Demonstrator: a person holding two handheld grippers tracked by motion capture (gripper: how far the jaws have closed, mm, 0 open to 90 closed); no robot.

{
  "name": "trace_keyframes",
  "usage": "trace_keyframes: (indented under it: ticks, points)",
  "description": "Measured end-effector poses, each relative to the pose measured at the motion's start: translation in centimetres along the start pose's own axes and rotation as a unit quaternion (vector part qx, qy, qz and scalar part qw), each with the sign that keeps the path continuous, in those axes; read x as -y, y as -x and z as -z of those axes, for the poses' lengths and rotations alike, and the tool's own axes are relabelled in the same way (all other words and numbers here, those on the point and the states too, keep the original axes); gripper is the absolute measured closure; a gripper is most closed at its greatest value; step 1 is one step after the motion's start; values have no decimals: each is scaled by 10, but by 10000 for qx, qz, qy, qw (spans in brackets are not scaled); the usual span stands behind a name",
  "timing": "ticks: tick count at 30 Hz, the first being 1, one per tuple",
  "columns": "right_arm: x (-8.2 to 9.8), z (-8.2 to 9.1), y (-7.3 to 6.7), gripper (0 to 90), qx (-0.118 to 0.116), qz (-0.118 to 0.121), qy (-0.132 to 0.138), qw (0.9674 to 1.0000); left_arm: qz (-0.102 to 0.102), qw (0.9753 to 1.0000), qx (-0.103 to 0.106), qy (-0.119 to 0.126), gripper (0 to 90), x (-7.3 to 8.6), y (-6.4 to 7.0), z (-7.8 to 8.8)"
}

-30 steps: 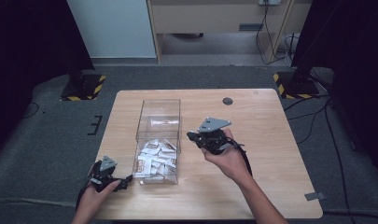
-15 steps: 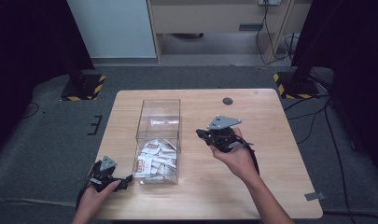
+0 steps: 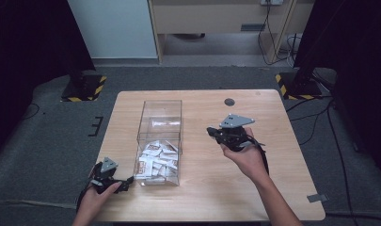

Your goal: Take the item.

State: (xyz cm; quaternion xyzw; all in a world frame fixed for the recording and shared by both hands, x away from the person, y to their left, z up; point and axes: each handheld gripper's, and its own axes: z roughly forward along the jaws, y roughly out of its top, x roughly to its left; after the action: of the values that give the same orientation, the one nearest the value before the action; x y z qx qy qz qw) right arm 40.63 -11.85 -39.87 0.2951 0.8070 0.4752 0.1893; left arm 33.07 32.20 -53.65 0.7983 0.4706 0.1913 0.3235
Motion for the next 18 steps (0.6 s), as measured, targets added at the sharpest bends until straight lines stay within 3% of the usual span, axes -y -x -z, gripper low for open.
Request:
trace_keyframes:
  ticks: [18]
  points:
    - [12,13,20,900,208,-174,14,9996,0,10000,0,-1,0,0,0,0]
